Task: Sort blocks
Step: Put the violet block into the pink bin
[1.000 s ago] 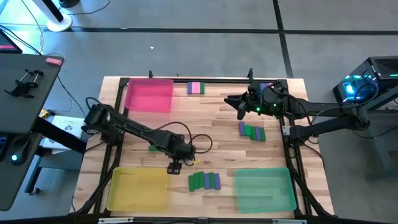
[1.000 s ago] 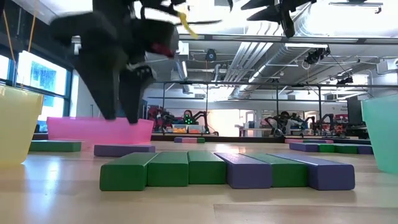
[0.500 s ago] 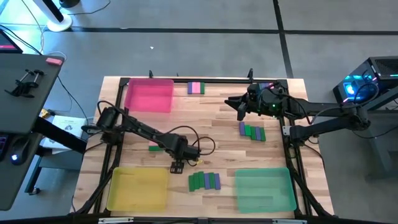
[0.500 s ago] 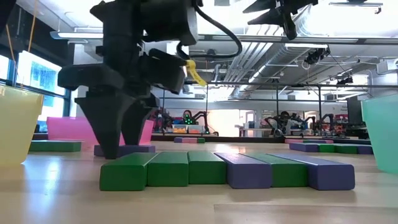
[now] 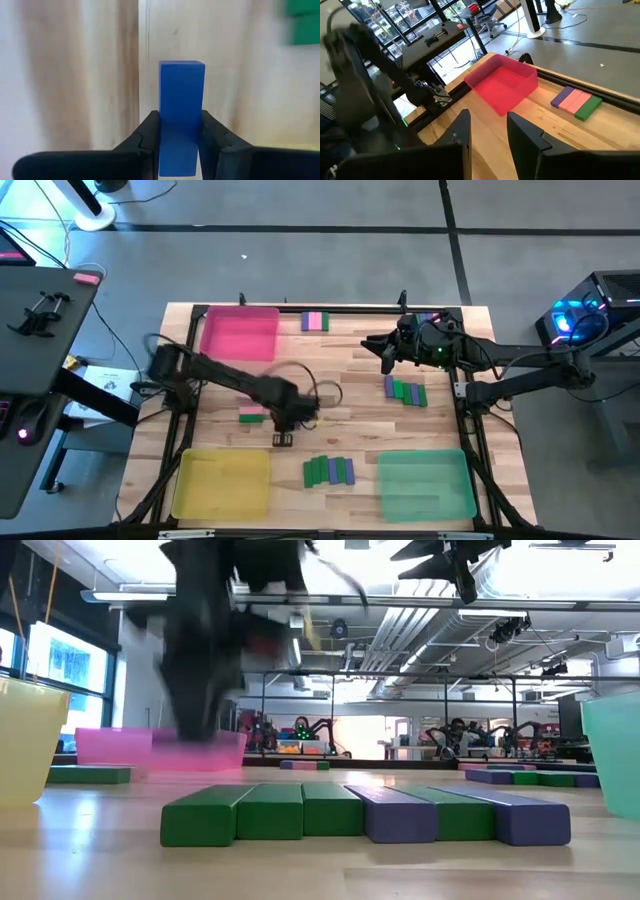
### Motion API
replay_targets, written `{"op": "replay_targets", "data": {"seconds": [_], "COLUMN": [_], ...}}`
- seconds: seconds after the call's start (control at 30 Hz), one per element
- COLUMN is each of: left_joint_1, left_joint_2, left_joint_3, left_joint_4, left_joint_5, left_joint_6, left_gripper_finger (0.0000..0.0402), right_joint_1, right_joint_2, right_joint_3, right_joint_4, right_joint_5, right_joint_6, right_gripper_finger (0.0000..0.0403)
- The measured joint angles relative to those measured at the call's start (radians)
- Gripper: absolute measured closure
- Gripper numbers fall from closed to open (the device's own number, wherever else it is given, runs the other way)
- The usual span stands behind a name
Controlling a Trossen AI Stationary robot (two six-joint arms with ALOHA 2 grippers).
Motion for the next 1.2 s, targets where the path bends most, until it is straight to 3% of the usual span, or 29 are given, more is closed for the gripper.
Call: {"op": "replay_targets", "data": {"seconds": [0.1, 0.2, 0.3, 0.37, 0.47, 0.6, 0.73, 0.87, 1.2], "left_joint_1": [0.013, 0.050, 0.148, 0.249, 0.440, 0.693, 0.862, 0.924, 0.945], "left_joint_2": [-0.155, -0.304, -0.399, -0.432, -0.450, -0.425, -0.391, -0.354, -0.329], "left_joint_3": [0.001, 0.002, 0.000, -0.028, -0.091, -0.190, -0.221, -0.228, -0.197], "left_joint_4": [-0.043, -0.025, -0.023, -0.021, 0.035, 0.108, 0.128, 0.124, 0.083], "left_joint_5": [-0.074, -0.245, -0.418, -0.459, -0.458, -0.373, -0.289, -0.251, -0.222], "left_joint_6": [0.002, -0.015, -0.019, -0.012, 0.050, 0.096, 0.054, 0.097, 0.095], "left_gripper_finger": [0.0346, 0.0346, 0.0342, 0.0342, 0.0341, 0.0341, 0.0337, 0.0308, 0.0172], "right_joint_1": [0.000, 0.000, 0.000, 0.000, 0.000, 0.000, 0.000, 0.000, 0.000], "right_joint_2": [0.000, 0.000, 0.000, 0.000, 0.000, 0.000, 0.000, 0.000, 0.000], "right_joint_3": [0.000, 0.000, 0.000, 0.000, 0.000, 0.000, 0.000, 0.000, 0.000], "right_joint_4": [0.000, 0.000, 0.000, 0.002, 0.022, 0.065, 0.102, 0.109, 0.153], "right_joint_5": [0.000, 0.000, 0.001, 0.007, 0.011, 0.011, 0.011, 0.011, 0.011], "right_joint_6": [-0.005, -0.004, -0.004, -0.004, 0.013, 0.032, 0.041, 0.041, 0.030], "right_gripper_finger": [0.0331, 0.0331, 0.0331, 0.0331, 0.0331, 0.0331, 0.0331, 0.0331, 0.0331]}}
